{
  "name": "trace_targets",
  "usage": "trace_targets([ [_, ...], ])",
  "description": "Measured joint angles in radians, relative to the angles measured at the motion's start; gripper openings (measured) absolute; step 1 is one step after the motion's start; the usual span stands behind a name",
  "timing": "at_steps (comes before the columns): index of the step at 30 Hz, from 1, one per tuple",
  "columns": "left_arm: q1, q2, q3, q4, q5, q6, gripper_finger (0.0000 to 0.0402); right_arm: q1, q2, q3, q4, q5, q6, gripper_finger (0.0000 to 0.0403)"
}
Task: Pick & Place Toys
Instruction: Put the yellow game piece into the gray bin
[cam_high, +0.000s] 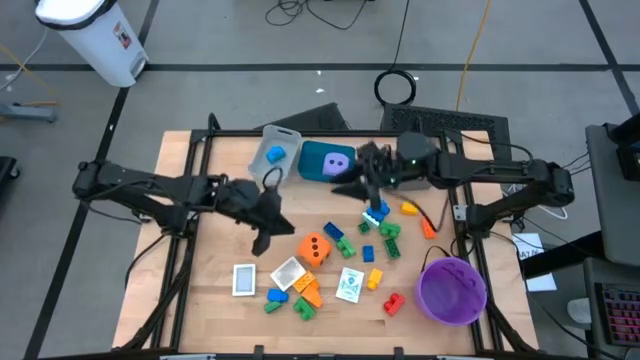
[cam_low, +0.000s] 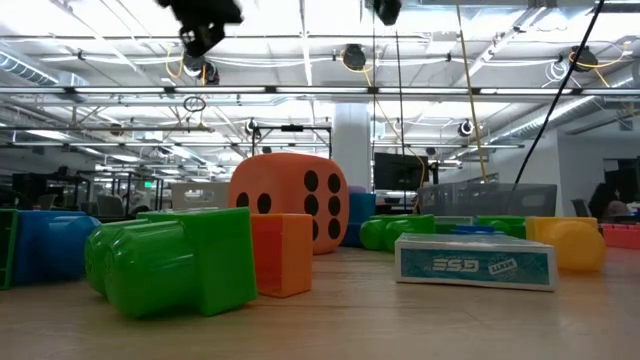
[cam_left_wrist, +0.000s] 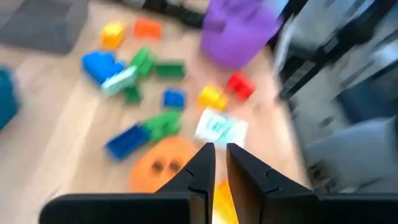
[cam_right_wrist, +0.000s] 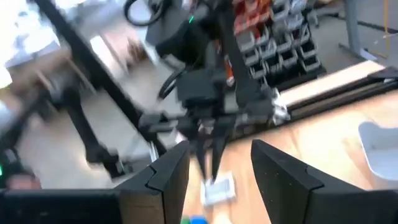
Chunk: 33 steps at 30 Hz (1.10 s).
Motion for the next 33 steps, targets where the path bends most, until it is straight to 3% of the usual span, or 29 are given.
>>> trace_targets([
  [3, -0.030, 0.003, 0.001, -0.069, -0.057, -0.001, 0.0047, 0.053, -0.001, 0.056, -0.194, 0.062, -0.123, 0.0166],
  [10, -0.036, 0.001, 0.003, -0.079, -0.052, -0.039, 0.0047, 0.104, -0.053, 0.128, -0.629, 0.177, -0.411, 0.0166],
  [14, -0.026, 0.001, 0.003, -0.079, -0.051, -0.037, 0.0047, 0.095, -0.115, 0.127, -0.851, 0.294, -0.501, 0.0166],
  [17, -0.023, 0.001, 0.003, -0.079, -0.052, -0.036, 0.0047, 0.094, -0.163, 0.127, -0.992, 0.350, -0.479, 0.0166],
  [24, -0.023, 0.001, 0.003, -0.080, -0.092, 0.012, 0.0047, 0.094, -0.193, 0.127, -1.217, 0.353, -0.326, 0.0172],
  [28, -0.018, 0.001, 0.003, -0.080, -0.151, 0.012, 0.0047, 0.093, -0.173, 0.127, -1.271, 0.351, -0.255, 0.0189],
  [33, 0.026, 0.001, 0.003, -0.078, -0.153, -0.013, 0.0047, 0.057, -0.111, 0.113, -1.356, 0.347, -0.241, 0.0228],
])
